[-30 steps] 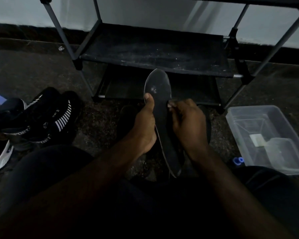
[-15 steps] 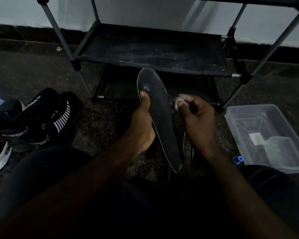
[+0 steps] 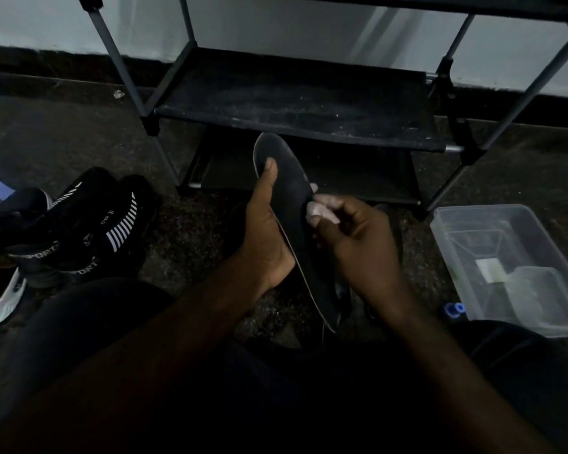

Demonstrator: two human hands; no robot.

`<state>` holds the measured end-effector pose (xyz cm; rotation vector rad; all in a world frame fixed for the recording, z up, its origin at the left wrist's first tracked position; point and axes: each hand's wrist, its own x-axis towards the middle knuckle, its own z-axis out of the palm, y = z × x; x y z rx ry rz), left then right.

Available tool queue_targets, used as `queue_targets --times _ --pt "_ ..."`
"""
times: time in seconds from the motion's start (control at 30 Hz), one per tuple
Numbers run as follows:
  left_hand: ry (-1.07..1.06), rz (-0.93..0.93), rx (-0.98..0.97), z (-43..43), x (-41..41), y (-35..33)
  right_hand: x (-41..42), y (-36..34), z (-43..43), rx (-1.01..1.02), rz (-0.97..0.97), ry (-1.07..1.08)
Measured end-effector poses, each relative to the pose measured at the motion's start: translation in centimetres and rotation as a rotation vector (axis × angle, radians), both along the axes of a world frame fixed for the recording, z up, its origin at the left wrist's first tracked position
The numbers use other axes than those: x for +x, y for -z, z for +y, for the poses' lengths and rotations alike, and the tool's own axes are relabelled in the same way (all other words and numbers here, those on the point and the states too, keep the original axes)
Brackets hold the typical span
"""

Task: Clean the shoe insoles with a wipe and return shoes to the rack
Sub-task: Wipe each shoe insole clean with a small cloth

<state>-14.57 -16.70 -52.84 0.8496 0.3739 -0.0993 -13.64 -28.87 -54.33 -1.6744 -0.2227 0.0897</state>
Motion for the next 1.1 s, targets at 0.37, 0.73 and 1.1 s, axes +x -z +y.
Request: queue_targets --times 0.37,0.73,1.1 --pt "0.133 -0.053 -0.052 -0.6 -0.4 0.2 -0.4 0.3 0.0 -0.411 -0.438 0.177" --pt "0.102 -0.035 -0.046 -0.4 -0.3 0.5 0.5 -0.2 -0.5 -0.694 -0.473 0.185" --pt "0.083 -0.056 -0.034 -0.8 -0.4 0.2 0.6 0.2 -0.6 -0.558 -0.473 0.179"
